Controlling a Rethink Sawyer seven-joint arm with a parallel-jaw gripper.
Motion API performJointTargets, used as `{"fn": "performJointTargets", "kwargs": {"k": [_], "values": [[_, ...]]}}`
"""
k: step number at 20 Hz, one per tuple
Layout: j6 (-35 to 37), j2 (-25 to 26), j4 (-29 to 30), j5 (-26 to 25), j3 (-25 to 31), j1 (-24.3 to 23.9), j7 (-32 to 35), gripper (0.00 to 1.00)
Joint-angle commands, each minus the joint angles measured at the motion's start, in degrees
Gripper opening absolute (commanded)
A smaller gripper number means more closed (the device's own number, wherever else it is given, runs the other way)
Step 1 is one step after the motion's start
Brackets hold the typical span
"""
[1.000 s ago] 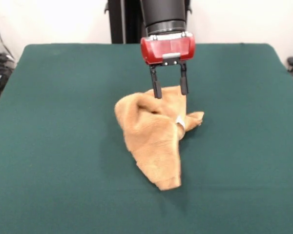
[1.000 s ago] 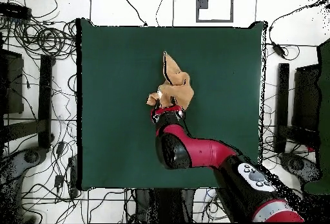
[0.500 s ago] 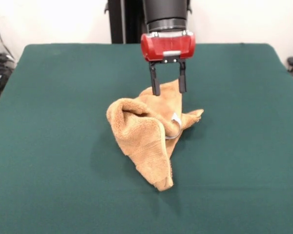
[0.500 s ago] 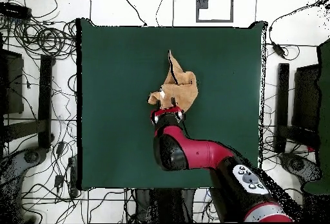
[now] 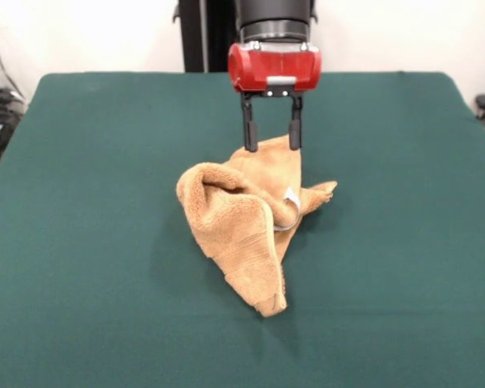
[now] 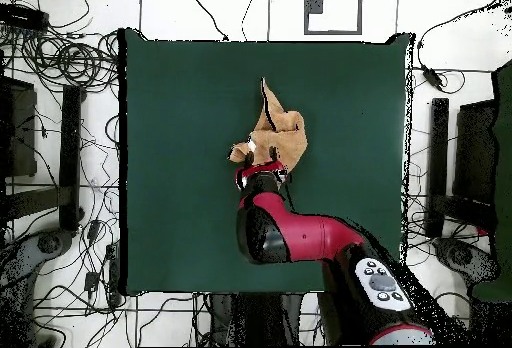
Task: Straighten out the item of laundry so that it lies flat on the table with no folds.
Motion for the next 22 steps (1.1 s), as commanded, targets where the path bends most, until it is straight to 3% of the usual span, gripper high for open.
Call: {"fn": "performJointTargets", "kwargs": {"k": [1,9,12,22], "values": [[7.85,2.27,-6.51,-0.10,-1.14,3.57,4.34,1.00],[8.36,5.36,-8.68,-1.42,0.17,2.51,4.85,1.00],[11.38,8.28,-10.02,-1.41,1.69,1.06,4.49,1.00],[18.38,9.58,-10.98,-1.36,4.77,-1.52,3.98,1.00]]}}
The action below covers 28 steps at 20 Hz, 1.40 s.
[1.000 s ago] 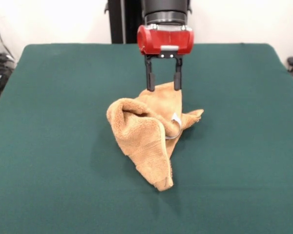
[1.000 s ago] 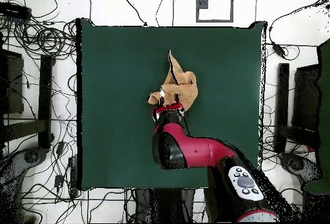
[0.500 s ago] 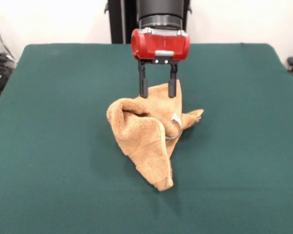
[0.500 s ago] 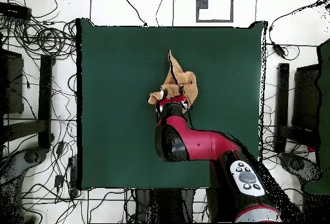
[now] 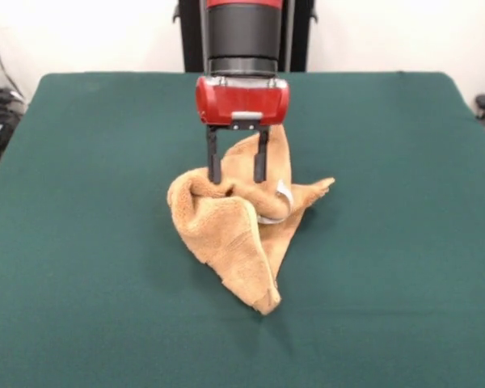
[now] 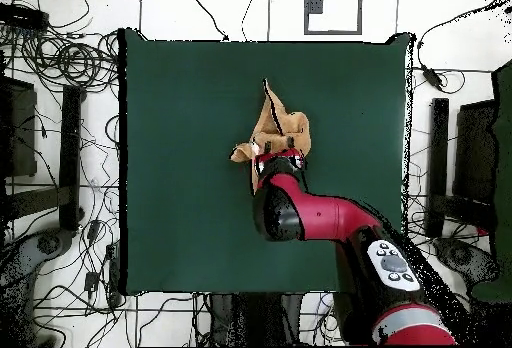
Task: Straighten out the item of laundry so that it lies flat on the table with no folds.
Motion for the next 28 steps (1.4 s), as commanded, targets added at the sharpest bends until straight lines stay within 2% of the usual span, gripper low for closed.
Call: {"fn": "performJointTargets", "kwargs": {"k": [1,6,15,19,21,28], "values": [[12.91,5.38,-3.01,-0.96,6.46,-0.80,3.79,1.00],[21.99,8.33,-5.64,-0.13,9.88,-3.52,0.48,1.00],[26.79,9.81,-7.65,-1.29,10.96,-4.30,-0.80,1.00],[31.57,10.11,-8.48,-0.85,11.64,-4.95,-2.29,1.00],[33.71,10.50,-8.65,0.11,11.93,-5.42,-1.89,1.00],[32.75,10.14,-5.52,3.39,12.09,-6.77,4.38,1.00]]}}
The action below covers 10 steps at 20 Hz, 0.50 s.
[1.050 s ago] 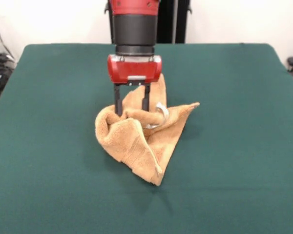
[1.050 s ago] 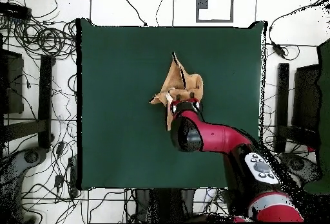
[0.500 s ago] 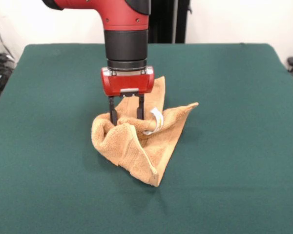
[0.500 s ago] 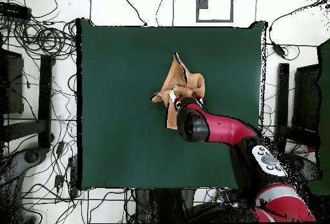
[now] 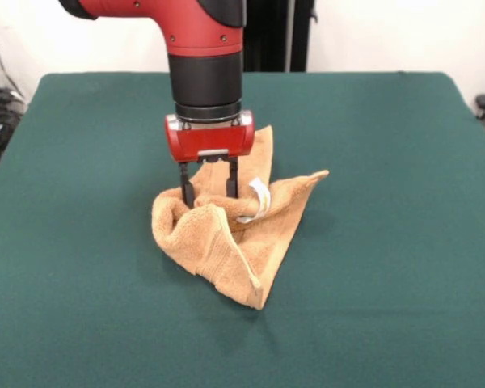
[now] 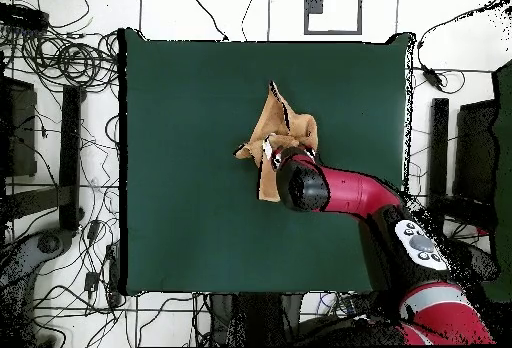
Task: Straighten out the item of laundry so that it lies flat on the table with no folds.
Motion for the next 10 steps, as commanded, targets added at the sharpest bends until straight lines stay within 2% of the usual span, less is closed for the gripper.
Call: {"fn": "performJointTargets", "kwargs": {"k": [1,2,5,10], "values": [[10.10,5.33,3.68,2.84,6.32,-0.49,4.76,1.00],[9.48,5.41,4.09,3.14,6.43,-0.71,5.34,0.00],[9.80,5.55,4.37,3.64,6.80,-1.12,5.72,0.00],[15.49,4.96,5.01,5.18,8.06,-1.55,3.87,0.00]]}}
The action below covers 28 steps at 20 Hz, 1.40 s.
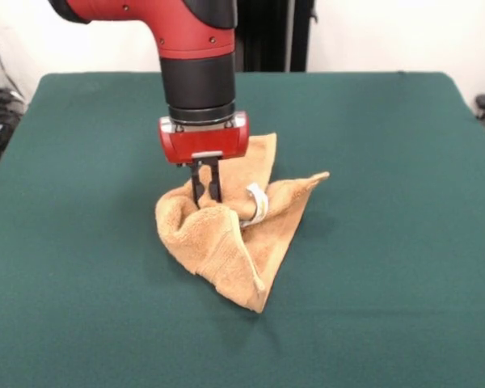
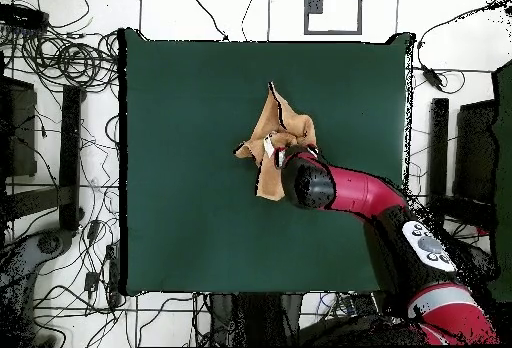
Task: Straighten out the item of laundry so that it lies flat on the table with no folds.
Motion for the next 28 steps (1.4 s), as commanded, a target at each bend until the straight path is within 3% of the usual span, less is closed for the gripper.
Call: {"fn": "performJointTargets", "kwargs": {"k": [1,12,28], "values": [[15.25,4.29,5.37,3.75,6.67,0.39,3.57,0.00],[36.70,3.72,8.72,13.58,9.86,-1.28,3.69,0.00],[44.43,4.38,10.27,17.82,9.09,-0.98,5.01,0.00]]}}
